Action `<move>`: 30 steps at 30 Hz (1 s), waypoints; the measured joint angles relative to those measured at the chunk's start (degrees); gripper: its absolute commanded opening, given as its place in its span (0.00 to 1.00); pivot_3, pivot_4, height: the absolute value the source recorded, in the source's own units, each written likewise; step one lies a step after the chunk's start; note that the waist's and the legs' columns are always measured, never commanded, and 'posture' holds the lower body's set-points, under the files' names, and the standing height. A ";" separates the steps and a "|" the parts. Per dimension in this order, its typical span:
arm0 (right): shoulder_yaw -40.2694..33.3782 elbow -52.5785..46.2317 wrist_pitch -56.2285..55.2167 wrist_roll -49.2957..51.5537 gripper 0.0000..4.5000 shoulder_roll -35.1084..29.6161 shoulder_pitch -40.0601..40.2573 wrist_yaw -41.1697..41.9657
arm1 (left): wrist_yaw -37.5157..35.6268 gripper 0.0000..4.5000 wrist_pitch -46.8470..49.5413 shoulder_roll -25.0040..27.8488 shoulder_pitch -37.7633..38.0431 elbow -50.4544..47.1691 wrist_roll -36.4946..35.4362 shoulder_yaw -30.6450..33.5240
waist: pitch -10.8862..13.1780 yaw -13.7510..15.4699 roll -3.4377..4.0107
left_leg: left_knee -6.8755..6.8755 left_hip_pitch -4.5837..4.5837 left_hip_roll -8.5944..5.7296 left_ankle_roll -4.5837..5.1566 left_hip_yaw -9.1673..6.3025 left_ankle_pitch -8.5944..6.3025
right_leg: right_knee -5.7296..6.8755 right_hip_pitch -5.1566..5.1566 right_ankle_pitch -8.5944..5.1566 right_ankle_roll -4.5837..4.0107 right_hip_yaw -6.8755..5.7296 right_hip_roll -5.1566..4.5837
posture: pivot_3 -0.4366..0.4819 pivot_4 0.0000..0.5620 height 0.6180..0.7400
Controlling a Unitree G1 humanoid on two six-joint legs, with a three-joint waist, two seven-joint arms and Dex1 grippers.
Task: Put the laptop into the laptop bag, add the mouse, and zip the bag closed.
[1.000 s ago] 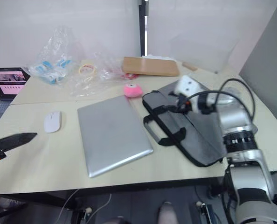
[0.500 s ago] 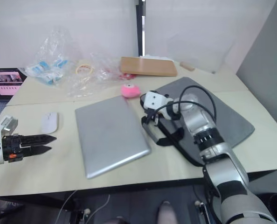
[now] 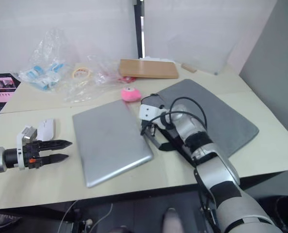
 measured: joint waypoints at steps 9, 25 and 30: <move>0.14 4.33 -2.27 -2.22 0.00 2.23 -0.77 -1.24 | -3.05 1.00 -0.96 -0.42 0.00 -0.48 4.01 -3.07 | 0.00 -0.34 0.00 | -0.01 0.01 0.01 -0.01 -0.01 -0.01 | 0.08 -0.06 -0.01 -0.03 0.01 0.02 | 0.48 0.27 1.00; -0.04 9.64 -3.49 -3.76 0.00 6.21 -2.49 -3.55 | -4.23 1.00 -3.17 -6.71 -3.62 2.48 8.99 -2.37 | -0.04 -0.44 0.00 | 0.03 0.10 0.04 -0.02 -0.01 -0.01 | 0.11 0.03 0.01 -0.05 0.08 0.00 | 0.48 0.27 1.00; -0.47 9.01 -4.05 -3.78 0.00 6.59 -1.48 -3.93 | -3.14 1.00 -1.60 -8.13 -3.83 3.09 9.38 0.17 | -0.08 -0.58 0.02 | 0.03 0.15 0.07 -0.01 -0.01 -0.01 | 0.16 0.03 0.01 -0.05 0.11 0.01 | 0.48 0.27 1.00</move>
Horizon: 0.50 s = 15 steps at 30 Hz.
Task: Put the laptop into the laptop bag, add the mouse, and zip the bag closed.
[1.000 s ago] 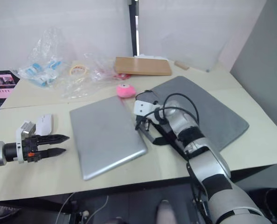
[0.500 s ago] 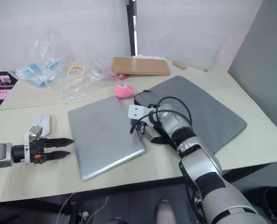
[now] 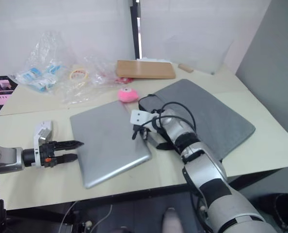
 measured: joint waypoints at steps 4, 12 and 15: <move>-0.19 -2.10 -0.60 0.08 0.00 0.11 1.53 0.06 | 0.57 1.00 0.80 -0.23 0.04 0.16 -0.42 0.69 | -0.01 -0.13 -0.01 | 0.00 0.01 0.00 0.00 0.00 0.00 | 0.01 -0.01 0.00 0.00 0.01 0.03 | 0.48 0.27 1.00; -1.09 -5.28 -0.77 0.75 0.00 1.92 3.85 1.39 | 1.28 1.00 1.06 -1.85 0.60 -0.05 -4.44 0.07 | -0.01 -0.53 -0.01 | 0.00 0.01 0.07 -0.01 -0.01 -0.01 | 0.01 -0.08 -0.01 -0.03 0.06 0.16 | 0.48 0.27 1.00; -1.09 -5.43 -0.80 0.75 0.00 2.16 3.87 1.74 | 1.99 1.00 1.24 -2.07 0.95 -0.10 -6.14 -0.22 | -0.01 -0.84 -0.02 | 0.00 0.01 0.10 -0.02 -0.02 -0.01 | 0.01 -0.10 -0.03 -0.06 0.09 0.17 | 0.48 0.27 1.00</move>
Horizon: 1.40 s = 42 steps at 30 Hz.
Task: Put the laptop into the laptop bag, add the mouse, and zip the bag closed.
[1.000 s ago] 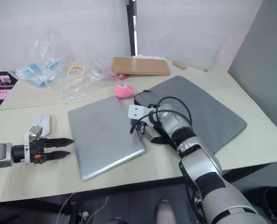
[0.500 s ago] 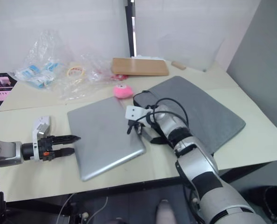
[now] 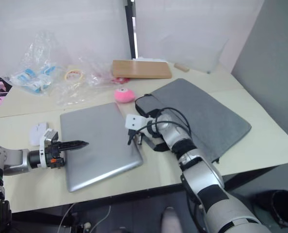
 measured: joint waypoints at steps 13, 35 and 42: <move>-0.02 -1.40 -0.06 0.02 0.00 0.46 1.01 0.03 | 1.04 0.81 -1.84 -0.25 5.01 -6.77 -0.82 3.22 | 0.00 -0.59 0.00 | -0.03 0.07 -0.01 -0.01 -0.02 -0.01 | -0.01 -0.02 0.00 -0.01 -0.01 0.03 | 0.48 0.27 1.00; 0.32 -2.68 -0.46 0.90 0.00 0.80 2.25 0.02 | 3.17 0.35 0.39 4.96 10.24 -6.71 -7.94 5.64 | 0.00 -0.94 0.00 | -0.07 0.21 -0.04 -0.09 -0.09 -0.05 | -0.02 -0.03 -0.04 -0.09 0.02 0.17 | 0.48 0.27 1.00; 0.30 -2.45 -0.68 1.00 0.00 0.83 2.31 0.04 | 3.35 0.06 0.39 5.55 10.04 -5.53 -11.77 7.39 | -0.02 -0.86 -0.03 | -0.12 0.31 -0.04 -0.13 -0.10 -0.07 | -0.02 0.01 -0.01 -0.15 0.05 0.24 | 0.48 0.27 1.00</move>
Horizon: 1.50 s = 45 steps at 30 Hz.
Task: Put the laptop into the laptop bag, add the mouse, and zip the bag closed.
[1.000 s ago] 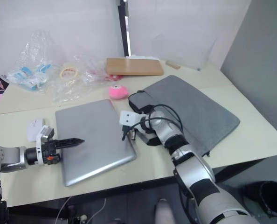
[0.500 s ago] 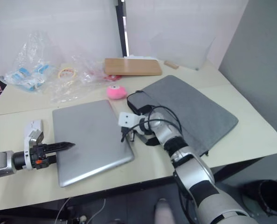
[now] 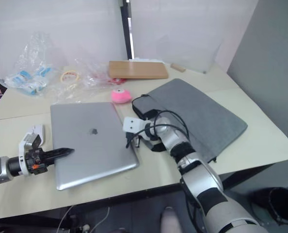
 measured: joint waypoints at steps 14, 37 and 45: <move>-5.88 -7.37 12.76 9.00 0.00 0.40 2.22 4.27 | 10.79 0.06 -0.60 0.08 9.40 -4.96 -16.20 3.45 | 0.02 0.25 0.01 | -0.01 -0.01 0.11 -0.06 -0.04 -0.04 | -0.02 -0.10 0.00 -0.04 0.13 0.10 | 0.48 0.27 1.00; -10.19 -52.08 37.45 17.94 1.00 -28.29 19.78 9.20 | 27.88 0.06 -26.04 -14.14 35.68 -40.06 -41.55 4.52 | 0.07 5.66 0.01 | -0.14 0.33 0.14 0.15 0.72 -0.46 | -0.14 -0.12 0.13 -0.21 0.94 0.30 | 0.48 0.27 1.00; -8.96 -55.48 40.13 17.34 1.00 -28.93 23.13 5.48 | 24.12 0.06 -23.40 -11.80 36.28 -37.42 -41.61 0.08 | 0.08 7.94 0.01 | -0.13 0.45 0.09 0.41 0.98 -0.62 | -0.23 -0.08 0.15 -0.19 1.14 0.35 | 0.48 0.27 1.00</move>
